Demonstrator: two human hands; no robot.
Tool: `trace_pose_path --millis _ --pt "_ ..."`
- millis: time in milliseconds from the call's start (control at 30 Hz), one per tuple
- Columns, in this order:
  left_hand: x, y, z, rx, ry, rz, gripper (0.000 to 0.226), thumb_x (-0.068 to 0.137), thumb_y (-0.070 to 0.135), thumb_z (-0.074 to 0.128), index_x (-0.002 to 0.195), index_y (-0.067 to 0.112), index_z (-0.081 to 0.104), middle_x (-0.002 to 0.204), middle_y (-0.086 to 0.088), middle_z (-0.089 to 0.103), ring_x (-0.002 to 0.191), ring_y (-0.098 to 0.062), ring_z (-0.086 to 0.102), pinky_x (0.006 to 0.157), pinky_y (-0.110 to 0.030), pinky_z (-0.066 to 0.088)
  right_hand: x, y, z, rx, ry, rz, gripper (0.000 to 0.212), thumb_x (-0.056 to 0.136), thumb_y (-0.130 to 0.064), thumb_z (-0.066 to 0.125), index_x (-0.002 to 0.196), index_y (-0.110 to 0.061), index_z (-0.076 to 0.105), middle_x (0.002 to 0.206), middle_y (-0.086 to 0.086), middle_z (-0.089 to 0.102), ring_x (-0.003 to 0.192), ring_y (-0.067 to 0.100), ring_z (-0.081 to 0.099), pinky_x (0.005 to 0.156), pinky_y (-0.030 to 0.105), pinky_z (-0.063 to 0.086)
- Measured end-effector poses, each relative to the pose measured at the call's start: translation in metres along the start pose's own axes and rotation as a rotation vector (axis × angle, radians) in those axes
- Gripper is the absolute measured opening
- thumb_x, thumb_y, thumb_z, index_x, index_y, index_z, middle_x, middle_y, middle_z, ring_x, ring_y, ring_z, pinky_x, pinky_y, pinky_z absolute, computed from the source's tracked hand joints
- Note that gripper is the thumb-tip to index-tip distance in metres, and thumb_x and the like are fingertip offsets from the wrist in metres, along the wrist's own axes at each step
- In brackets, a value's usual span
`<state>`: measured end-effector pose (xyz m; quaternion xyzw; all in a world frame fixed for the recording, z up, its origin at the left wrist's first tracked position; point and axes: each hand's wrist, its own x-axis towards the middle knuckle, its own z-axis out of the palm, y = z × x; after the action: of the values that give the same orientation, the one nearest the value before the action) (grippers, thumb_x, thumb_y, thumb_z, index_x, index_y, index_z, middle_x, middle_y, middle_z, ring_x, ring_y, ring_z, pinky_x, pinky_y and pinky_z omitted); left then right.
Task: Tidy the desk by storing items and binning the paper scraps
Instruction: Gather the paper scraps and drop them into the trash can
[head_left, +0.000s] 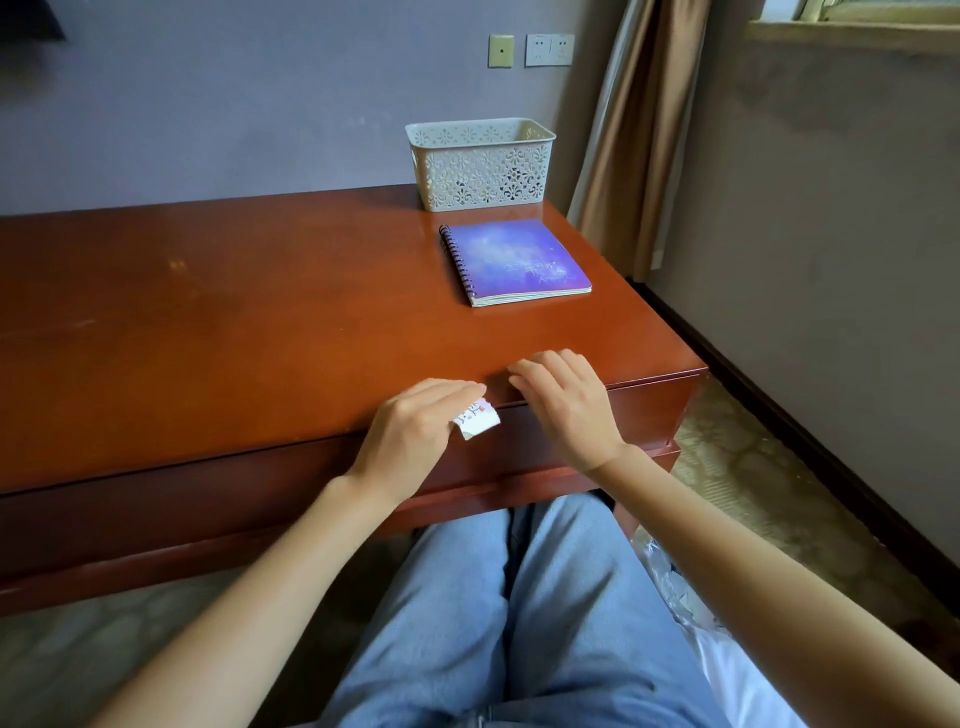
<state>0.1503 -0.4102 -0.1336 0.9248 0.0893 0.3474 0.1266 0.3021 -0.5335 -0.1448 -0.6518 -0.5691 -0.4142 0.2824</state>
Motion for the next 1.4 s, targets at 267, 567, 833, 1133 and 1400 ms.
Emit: trace_pose_path --millis 267,567,833,1133,1400 --pt "0.017 0.017 0.003 0.077 0.097 0.048 0.031 0.074 -0.010 0.044 0.090 -0.010 0.071 0.076 -0.020 0.069 0.077 -0.022 0.054 0.070 -0.026 0.039 0.019 0.004 -0.004 -0.010 -0.005 0.196 0.049 0.099 -0.035 0.035 0.070 -0.007 0.063 0.060 0.004 0.059 0.051 0.025 0.054 0.050 0.026 0.038" --pt "0.069 0.045 0.002 -0.227 -0.036 -0.440 0.027 0.094 0.001 0.045 0.102 -0.001 0.070 0.094 -0.022 0.069 0.087 -0.032 0.062 0.064 -0.022 0.032 0.043 0.028 -0.014 0.289 -0.133 0.753 0.029 0.089 -0.023 0.060 0.074 0.002 0.058 0.063 0.021 0.065 0.061 0.041 0.054 0.061 0.037 0.043" --pt "0.132 0.117 0.036 -0.594 -0.094 -0.482 0.030 0.095 0.018 0.049 0.081 0.001 0.069 0.066 -0.009 0.063 0.039 0.007 0.050 0.057 -0.022 0.039 0.030 0.086 -0.068 0.536 0.115 1.280 0.027 0.081 -0.021 0.060 0.056 -0.017 0.055 0.033 -0.008 0.050 0.042 0.005 0.045 0.057 0.024 0.041" --pt "0.137 0.259 0.164 -0.805 -0.529 -0.444 0.022 0.093 0.015 0.045 0.082 0.012 0.065 0.058 0.006 0.057 0.042 0.000 0.050 0.048 -0.018 0.038 -0.094 0.171 -0.148 0.309 0.312 1.622 0.029 0.082 -0.017 0.058 0.054 -0.013 0.054 0.046 -0.002 0.050 0.053 0.016 0.048 0.051 0.026 0.037" --pt "0.097 0.267 0.306 -0.670 -0.856 -0.779 0.034 0.093 0.016 0.050 0.060 0.012 0.052 0.056 -0.001 0.054 0.043 -0.010 0.047 0.032 -0.009 0.033 -0.239 0.201 -0.132 0.158 0.049 1.980 0.025 0.078 -0.017 0.058 0.059 -0.001 0.055 0.052 0.008 0.051 0.054 0.018 0.044 0.057 0.031 0.038"
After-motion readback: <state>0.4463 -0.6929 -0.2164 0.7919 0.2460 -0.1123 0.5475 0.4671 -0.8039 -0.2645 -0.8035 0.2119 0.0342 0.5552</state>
